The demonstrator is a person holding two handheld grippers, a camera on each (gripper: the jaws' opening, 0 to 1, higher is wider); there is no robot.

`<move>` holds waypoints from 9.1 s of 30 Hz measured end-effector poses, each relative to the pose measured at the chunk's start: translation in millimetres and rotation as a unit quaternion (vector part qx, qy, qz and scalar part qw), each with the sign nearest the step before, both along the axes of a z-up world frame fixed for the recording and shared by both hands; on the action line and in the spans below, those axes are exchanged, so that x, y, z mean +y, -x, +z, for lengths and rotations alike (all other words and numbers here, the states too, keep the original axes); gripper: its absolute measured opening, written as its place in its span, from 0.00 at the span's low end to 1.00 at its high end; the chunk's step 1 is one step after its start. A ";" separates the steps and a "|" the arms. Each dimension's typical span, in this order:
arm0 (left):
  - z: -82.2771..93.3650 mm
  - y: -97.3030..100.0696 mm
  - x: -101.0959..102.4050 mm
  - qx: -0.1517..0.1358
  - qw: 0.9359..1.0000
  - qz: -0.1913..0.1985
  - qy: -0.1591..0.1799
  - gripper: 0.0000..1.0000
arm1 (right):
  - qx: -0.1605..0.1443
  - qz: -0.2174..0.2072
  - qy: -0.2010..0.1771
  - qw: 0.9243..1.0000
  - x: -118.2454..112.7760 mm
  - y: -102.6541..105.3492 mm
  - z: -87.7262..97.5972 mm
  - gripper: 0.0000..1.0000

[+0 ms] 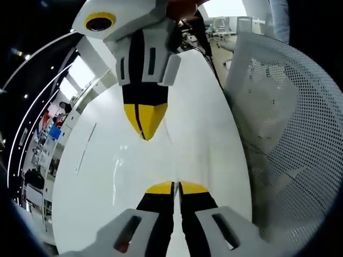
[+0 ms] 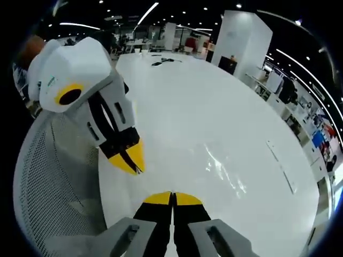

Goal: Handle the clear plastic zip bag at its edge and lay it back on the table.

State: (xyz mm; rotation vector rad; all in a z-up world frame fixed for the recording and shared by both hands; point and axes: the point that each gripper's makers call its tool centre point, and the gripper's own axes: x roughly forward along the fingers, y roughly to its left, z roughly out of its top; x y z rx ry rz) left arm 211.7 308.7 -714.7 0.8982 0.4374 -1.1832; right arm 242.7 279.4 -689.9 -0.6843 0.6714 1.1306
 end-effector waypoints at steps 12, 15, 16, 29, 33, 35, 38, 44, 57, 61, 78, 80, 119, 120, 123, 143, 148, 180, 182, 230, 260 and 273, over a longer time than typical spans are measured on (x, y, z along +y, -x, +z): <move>0.6 -1.0 1.7 0.000 1.000 0.009 -0.008 0.00 | -0.027 -0.004 -0.016 1.000 4.5 -4.4 10.3 0.00; -0.1 -0.5 2.1 0.002 1.000 0.009 -0.010 0.00 | -0.039 -0.006 -0.020 0.999 5.1 -5.9 14.6 0.00; -0.2 -0.5 2.1 0.002 1.000 0.009 -0.010 0.00 | -0.042 -0.006 -0.021 0.999 5.4 -6.3 15.9 0.00; 7.0 -4.8 3.2 0.001 1.000 0.027 -0.008 0.00 | -0.102 -0.016 -0.046 0.994 12.3 -13.8 45.6 0.00; 14.2 -10.7 6.0 -0.010 0.999 0.039 -0.006 0.00 | -0.113 -0.014 -0.046 0.992 12.7 -15.3 48.4 0.00; 15.1 -11.6 6.7 -0.011 0.999 0.042 -0.005 0.00 | -0.117 -0.017 -0.048 0.992 12.4 -16.5 49.8 0.00; 15.9 -13.0 7.7 -0.014 0.999 0.044 -0.005 0.00 | -0.120 -0.017 -0.049 0.991 12.5 -16.8 51.3 0.00; 18.1 -13.6 7.0 -0.014 0.999 0.051 -0.002 0.00 | -0.132 -0.017 -0.047 0.990 12.5 -20.6 55.2 0.00; 21.0 -15.5 3.3 -0.020 0.999 0.042 0.003 0.00 | -0.126 -0.034 -0.044 0.991 7.1 -26.6 53.5 0.00; 20.9 -17.5 2.5 -0.030 0.999 0.032 -0.001 0.00 | -0.125 -0.031 -0.039 0.991 5.6 -28.3 49.2 0.00; 22.2 -30.9 8.4 -0.030 0.998 0.058 0.012 0.00 | -0.115 -0.031 -0.024 0.993 5.4 -33.4 29.6 0.00; 23.3 -31.5 8.4 -0.030 0.998 0.060 0.015 0.00 | -0.115 -0.032 -0.022 0.993 4.9 -34.0 28.6 0.00; 36.9 -36.9 48.1 -0.045 0.989 0.127 0.059 0.18 | -0.100 -0.061 0.031 0.993 -10.9 -43.6 -4.7 0.00; 35.2 -36.4 50.1 -0.044 0.989 0.129 0.057 0.18 | -0.100 -0.063 0.030 0.993 -10.7 -44.5 -4.9 0.00; 30.6 -33.6 55.0 -0.039 0.989 0.134 0.053 0.17 | -0.103 -0.069 0.033 0.992 -10.5 -48.1 -6.5 0.00; 22.4 -28.9 68.7 -0.030 0.988 0.148 0.043 0.16 | -0.098 -0.102 0.040 0.989 -15.8 -72.7 -19.4 0.00; 23.1 -29.1 69.3 -0.031 0.987 0.149 0.043 0.16 | -0.100 -0.099 0.044 0.989 -16.0 -75.2 -21.4 0.00; 22.0 -31.0 67.0 -0.029 0.988 0.146 0.042 0.16 | -0.097 -0.062 0.045 0.992 -11.3 -64.3 -35.3 0.00; 22.1 -31.2 67.4 -0.029 0.988 0.147 0.042 0.16 | -0.095 -0.062 0.046 0.992 -10.9 -63.9 -37.5 0.00; 22.1 -30.7 68.5 -0.027 0.988 0.148 0.039 0.15 | -0.040 -0.050 0.048 0.997 -12.0 -44.7 -67.8 0.02; 19.2 -32.9 68.1 -0.024 0.987 0.151 0.040 0.17 | -0.044 -0.048 0.006 0.998 -12.4 -41.4 -61.2 0.22; 18.1 -33.4 66.6 -0.018 0.986 0.160 0.044 0.22 | -0.050 -0.085 -0.035 0.994 -16.8 -40.8 -44.6 0.33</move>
